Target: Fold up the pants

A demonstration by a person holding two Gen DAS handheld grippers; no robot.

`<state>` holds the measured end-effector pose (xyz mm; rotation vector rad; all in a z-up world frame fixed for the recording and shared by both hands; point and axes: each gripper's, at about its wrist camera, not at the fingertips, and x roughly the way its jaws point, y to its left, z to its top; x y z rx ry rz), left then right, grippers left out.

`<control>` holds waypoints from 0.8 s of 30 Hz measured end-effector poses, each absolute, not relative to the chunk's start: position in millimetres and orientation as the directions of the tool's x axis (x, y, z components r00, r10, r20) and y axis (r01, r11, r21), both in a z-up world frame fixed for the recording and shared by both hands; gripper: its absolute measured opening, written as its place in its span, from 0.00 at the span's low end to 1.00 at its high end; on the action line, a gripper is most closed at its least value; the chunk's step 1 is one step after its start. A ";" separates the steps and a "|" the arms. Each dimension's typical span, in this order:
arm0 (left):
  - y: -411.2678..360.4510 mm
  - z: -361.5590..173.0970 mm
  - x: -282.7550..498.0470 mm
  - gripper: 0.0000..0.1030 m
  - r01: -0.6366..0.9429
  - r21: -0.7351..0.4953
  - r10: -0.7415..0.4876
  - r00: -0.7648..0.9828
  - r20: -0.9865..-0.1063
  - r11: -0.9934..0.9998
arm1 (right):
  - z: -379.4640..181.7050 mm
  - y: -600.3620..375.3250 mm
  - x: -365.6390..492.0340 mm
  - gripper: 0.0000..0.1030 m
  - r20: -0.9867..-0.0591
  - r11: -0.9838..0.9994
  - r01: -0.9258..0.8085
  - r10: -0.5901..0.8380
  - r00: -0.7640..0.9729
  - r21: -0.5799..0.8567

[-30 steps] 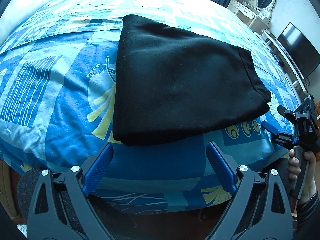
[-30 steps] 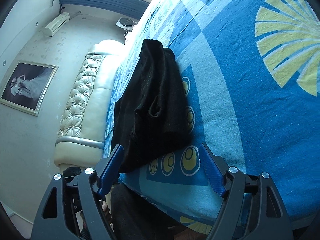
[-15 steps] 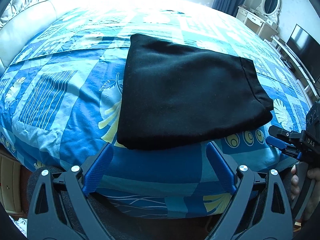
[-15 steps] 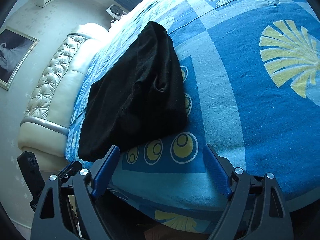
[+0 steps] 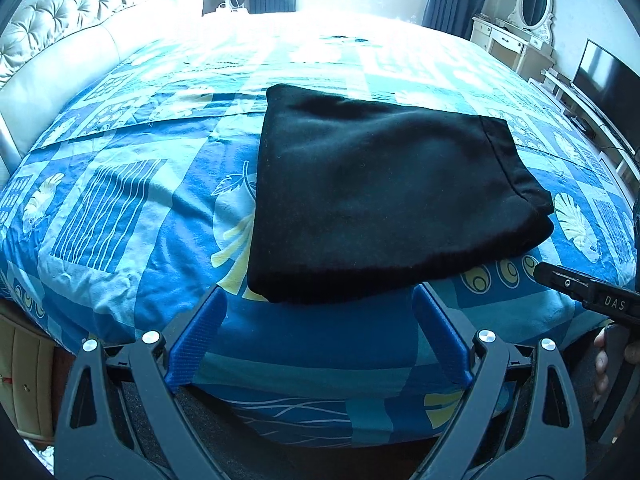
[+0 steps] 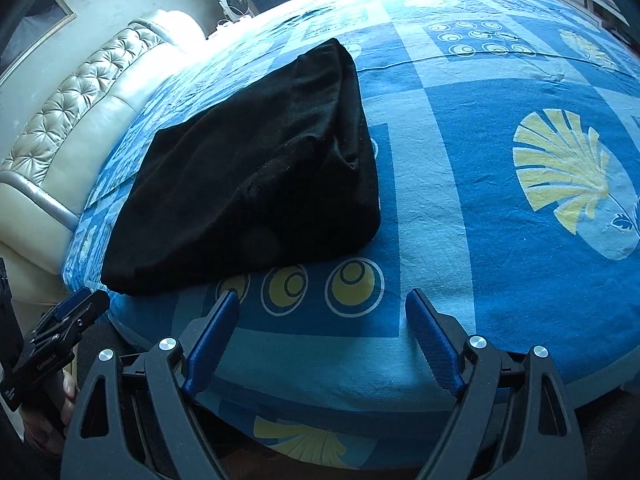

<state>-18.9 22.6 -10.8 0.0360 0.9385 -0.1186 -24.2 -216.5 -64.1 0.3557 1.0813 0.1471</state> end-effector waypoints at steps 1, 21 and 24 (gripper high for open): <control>22.3 -10.1 -19.4 0.91 0.118 -0.016 -0.083 0.589 -0.804 0.993 | -62.8 -216.2 -24.1 0.82 -0.836 0.938 0.052 0.280 0.471 0.343; 32.7 -14.7 -12.7 0.91 0.077 -0.014 -0.058 0.597 -0.800 0.997 | -65.9 -215.1 -25.9 0.82 -0.858 0.963 0.082 0.190 0.478 0.259; 33.6 -13.8 -12.5 0.91 0.074 -0.013 -0.055 0.604 -0.795 0.997 | -67.5 -213.9 -25.7 0.82 -0.860 0.963 0.079 0.191 0.472 0.258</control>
